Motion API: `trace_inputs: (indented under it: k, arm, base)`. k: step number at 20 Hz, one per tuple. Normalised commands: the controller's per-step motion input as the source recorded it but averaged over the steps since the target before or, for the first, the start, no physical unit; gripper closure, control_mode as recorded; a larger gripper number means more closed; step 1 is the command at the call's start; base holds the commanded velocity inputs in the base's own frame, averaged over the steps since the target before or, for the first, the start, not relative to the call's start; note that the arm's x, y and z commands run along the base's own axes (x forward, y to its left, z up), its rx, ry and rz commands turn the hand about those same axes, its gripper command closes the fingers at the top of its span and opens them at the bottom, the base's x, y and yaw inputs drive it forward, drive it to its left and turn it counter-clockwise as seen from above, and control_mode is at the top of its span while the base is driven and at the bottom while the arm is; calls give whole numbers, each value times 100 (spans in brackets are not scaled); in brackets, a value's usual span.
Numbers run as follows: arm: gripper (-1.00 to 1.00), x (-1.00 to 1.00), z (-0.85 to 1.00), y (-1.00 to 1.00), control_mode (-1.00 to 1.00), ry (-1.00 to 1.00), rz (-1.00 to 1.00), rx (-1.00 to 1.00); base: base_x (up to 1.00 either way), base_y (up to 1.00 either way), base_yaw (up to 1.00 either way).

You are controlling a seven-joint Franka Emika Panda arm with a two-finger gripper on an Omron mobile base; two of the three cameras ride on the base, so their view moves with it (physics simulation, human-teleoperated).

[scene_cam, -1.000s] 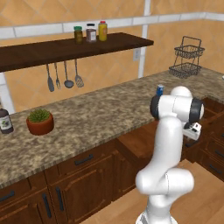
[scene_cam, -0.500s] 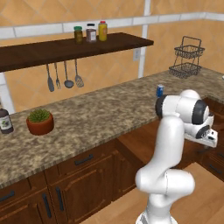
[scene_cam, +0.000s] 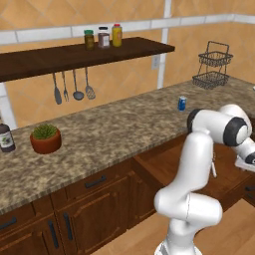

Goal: Pick the whisk from the drawer and place it on the counter.

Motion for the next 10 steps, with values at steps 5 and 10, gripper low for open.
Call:
trace_inputs:
  k: [5, 10]
  arm:
    - [-100, 79, 81, 29, -100, 0, 6, 9]
    - [-100, 88, 8, 65, -100, 11, 23, 0]
  base:
    - [0, 0, 0]
    - [0, 0, 0]
